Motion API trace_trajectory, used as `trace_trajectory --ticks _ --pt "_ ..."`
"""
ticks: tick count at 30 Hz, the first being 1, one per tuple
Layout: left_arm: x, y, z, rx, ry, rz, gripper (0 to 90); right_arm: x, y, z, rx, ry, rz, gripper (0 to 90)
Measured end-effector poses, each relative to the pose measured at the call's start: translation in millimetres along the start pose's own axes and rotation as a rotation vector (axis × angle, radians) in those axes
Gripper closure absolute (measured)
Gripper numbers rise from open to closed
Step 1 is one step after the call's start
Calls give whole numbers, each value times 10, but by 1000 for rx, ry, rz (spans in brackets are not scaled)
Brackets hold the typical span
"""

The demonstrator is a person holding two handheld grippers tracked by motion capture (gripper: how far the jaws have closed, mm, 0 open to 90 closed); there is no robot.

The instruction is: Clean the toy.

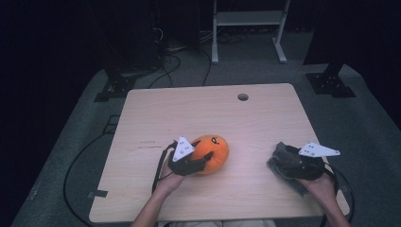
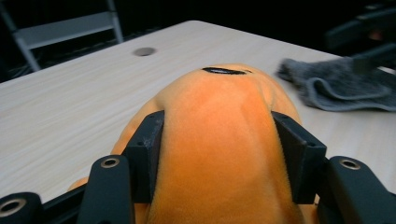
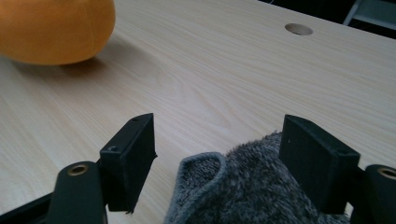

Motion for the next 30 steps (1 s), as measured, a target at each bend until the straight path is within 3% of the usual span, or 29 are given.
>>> trace_trajectory --ticks 2,6,12,30 --pt "-48 5 -108 -35 -25 12 413 -7 -27 -17 15 -5 6 287" --pt "-132 7 -258 -52 -75 20 409 -50 -94 -116 2 -30 45 291" --pt "-173 26 -309 -62 -83 21 407 -80 -129 -213 -29 -43 57 302" --pt "-262 3 -417 -130 -110 52 396 -174 -257 -265 -53 -48 129 324"
Point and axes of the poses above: each handheld gripper's, and its own axes: x roughly backward along the jaws, y roughly out of its top, z roughly to its left, the point moved 4 cm from there along -x, roughly forward along the jaws
